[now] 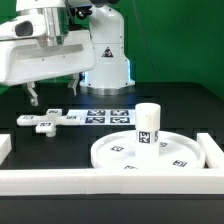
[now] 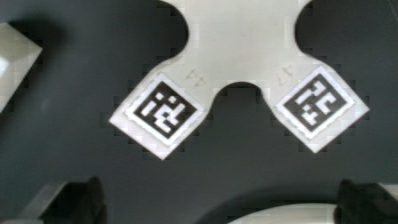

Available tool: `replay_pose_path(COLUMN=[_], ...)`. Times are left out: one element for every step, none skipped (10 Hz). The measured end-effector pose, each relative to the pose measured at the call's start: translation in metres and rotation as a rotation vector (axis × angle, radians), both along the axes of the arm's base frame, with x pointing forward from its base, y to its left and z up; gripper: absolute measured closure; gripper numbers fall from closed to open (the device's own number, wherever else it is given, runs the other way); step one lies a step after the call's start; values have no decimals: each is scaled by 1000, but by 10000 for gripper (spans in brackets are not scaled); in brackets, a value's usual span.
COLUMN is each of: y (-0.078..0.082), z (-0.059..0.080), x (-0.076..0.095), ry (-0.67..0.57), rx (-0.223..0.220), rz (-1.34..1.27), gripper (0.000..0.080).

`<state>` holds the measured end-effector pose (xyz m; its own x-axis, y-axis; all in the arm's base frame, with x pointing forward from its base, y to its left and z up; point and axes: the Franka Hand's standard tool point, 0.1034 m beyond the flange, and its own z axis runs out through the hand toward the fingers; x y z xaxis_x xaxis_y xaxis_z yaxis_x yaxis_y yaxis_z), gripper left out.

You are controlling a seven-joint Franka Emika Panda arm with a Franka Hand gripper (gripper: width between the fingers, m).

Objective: Assemble round table

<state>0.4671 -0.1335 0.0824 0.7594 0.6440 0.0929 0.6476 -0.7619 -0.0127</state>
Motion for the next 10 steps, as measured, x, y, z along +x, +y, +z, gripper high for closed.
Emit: replay_pose_path(y=[-2,-8,-10,-9,-3,7,7,11,16,14], z=[-1,-4,-5,-5,-6,-8,-10,-14,-15,-16], x=[0,1,0,0,0,0,3,1,3,2], ry=[-4,-14,-8,-7,14,68,92,145,164,162], rx=[-4,-20,-24,-24,-25,-43,-61,-74,-83,-82], rz=[-2,-14,-24,-25,-48,-49,-1,-10,9,33], gripper=[150,150,150,150,150,150,150,150,150,150])
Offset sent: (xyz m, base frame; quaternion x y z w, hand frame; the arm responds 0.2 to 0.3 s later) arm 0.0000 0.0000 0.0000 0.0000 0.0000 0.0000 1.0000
